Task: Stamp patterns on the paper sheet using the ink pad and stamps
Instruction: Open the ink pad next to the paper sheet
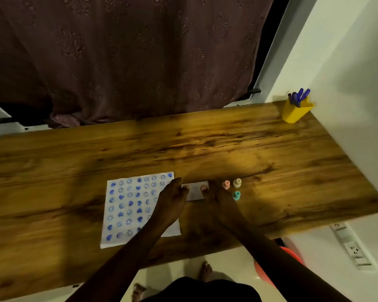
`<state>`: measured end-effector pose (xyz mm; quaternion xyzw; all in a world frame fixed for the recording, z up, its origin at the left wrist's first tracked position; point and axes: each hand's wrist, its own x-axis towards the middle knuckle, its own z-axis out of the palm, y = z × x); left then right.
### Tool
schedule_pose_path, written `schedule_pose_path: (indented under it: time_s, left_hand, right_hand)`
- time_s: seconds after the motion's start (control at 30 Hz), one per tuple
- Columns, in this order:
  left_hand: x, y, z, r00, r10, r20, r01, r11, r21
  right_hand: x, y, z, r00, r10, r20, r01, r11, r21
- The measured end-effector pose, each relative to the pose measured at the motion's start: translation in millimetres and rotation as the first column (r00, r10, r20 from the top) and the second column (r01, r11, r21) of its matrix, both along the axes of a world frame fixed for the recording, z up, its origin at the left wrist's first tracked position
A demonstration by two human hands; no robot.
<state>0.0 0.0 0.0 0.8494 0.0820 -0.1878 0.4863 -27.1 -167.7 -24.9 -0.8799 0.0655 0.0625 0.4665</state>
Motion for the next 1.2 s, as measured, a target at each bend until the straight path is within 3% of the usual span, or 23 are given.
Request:
schedule_pose_path:
  time_s: [0.53, 0.8, 1.2]
  left_hand:
    - [2, -14, -6, 0.995, 0.033, -0.097, -0.036, 0.999, -0.031]
    - [5, 3, -7, 0.988, 0.107, -0.11, -0.119, 0.986, -0.115]
    - [1, 115, 27, 0.908, 0.419, 0.02, -0.395, 0.87, -0.295]
  right_hand:
    - [8, 4, -9, 0.987, -0.052, -0.149, 0.044, 0.997, -0.058]
    - [16, 20, 9, 0.986, -0.115, -0.124, 0.116, 0.993, 0.001]
    - [47, 119, 52, 0.991, 0.131, -0.023, -0.128, 0.987, 0.095]
